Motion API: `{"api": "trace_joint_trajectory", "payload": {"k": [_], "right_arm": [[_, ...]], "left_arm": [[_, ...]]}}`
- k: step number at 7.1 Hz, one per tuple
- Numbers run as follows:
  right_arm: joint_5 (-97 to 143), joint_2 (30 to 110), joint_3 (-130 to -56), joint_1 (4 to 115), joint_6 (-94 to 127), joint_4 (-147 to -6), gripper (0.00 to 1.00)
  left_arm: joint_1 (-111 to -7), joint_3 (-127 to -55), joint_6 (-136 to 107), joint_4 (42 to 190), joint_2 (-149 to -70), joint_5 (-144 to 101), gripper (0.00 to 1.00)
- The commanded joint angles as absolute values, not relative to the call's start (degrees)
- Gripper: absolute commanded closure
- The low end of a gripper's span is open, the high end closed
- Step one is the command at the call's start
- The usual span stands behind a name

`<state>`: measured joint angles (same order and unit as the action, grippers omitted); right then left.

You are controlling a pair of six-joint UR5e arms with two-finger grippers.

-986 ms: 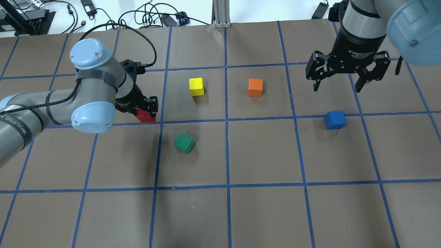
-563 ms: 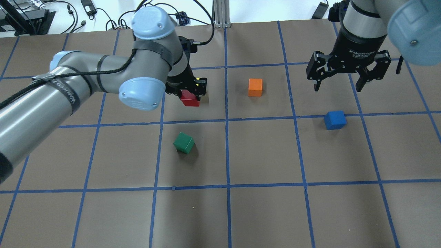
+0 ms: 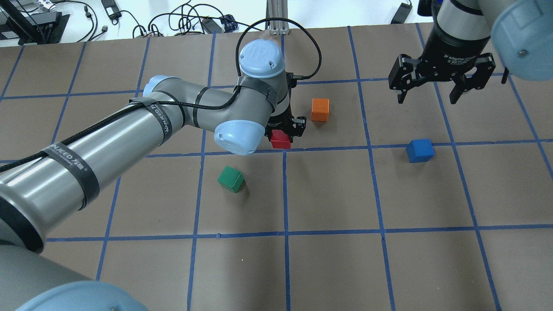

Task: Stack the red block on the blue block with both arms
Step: 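Carry the red cube with the left gripper toward the table center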

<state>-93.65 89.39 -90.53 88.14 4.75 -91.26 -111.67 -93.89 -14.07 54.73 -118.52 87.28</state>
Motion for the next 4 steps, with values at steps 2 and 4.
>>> {"api": "trace_joint_trajectory", "payload": {"k": [2,4], "right_arm": [[-93.52,89.39,-90.53,88.07,4.66,-92.81,0.0],[-93.52,89.3,-90.53,88.07,5.53,-93.08,0.0]], "left_arm": [[-112.5,-95.09,-13.98,50.73,-121.72,87.36,0.46],[-112.15,-96.07,-14.41,47.91,-120.86,87.01,0.0]]}}
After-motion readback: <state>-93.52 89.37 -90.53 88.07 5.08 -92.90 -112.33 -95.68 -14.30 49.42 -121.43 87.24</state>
